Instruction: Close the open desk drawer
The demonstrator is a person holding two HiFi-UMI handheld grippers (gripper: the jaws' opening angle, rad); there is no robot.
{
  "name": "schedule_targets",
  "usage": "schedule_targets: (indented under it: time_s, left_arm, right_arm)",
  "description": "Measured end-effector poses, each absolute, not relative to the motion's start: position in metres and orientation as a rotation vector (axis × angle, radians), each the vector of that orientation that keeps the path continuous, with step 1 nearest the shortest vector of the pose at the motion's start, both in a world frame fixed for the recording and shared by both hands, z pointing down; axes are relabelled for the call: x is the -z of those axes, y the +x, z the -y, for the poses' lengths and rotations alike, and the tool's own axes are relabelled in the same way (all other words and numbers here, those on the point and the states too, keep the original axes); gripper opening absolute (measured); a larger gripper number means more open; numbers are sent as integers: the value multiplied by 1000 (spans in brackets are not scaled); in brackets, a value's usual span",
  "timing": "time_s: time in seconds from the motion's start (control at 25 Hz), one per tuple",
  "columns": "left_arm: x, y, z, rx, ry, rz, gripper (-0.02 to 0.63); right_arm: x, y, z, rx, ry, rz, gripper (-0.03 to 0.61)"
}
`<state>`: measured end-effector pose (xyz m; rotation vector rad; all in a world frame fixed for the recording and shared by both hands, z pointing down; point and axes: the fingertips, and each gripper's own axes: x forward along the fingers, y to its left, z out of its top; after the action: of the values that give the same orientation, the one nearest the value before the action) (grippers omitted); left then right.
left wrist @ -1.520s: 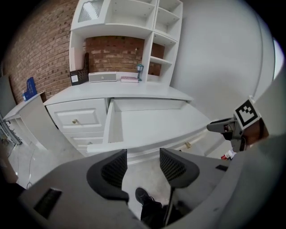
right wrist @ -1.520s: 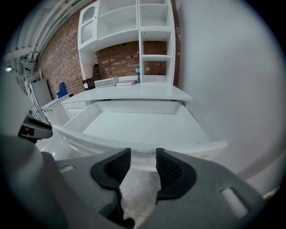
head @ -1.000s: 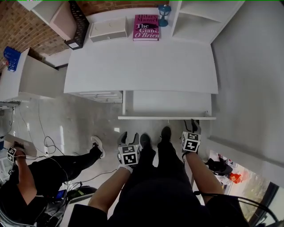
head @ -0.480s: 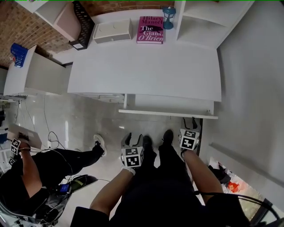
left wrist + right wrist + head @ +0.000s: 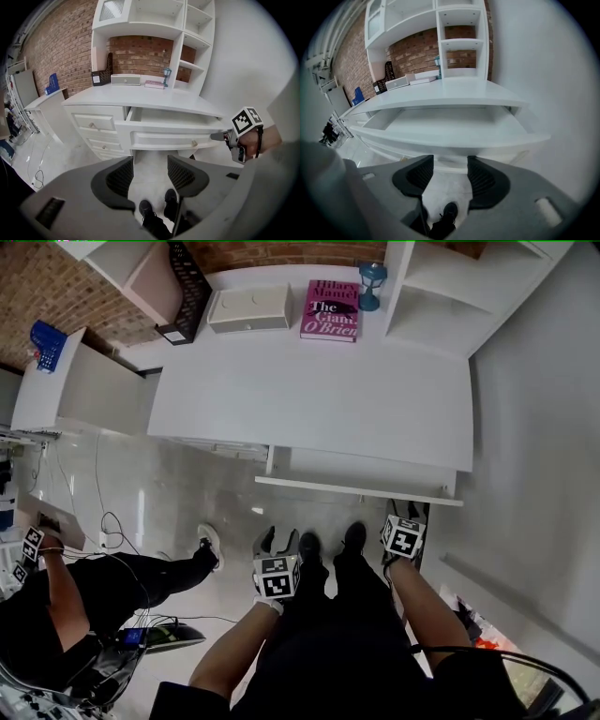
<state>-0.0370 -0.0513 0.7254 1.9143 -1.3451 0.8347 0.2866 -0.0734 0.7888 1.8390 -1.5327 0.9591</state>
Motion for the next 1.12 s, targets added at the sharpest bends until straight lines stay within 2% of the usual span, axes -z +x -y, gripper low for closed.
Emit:
schedule_targets:
  time_s: [1.12]
  left_arm:
    - [-730, -51, 100, -780, 1837, 1453, 225]
  right_arm:
    - [-802, 319, 181, -920, 1819, 1563, 212]
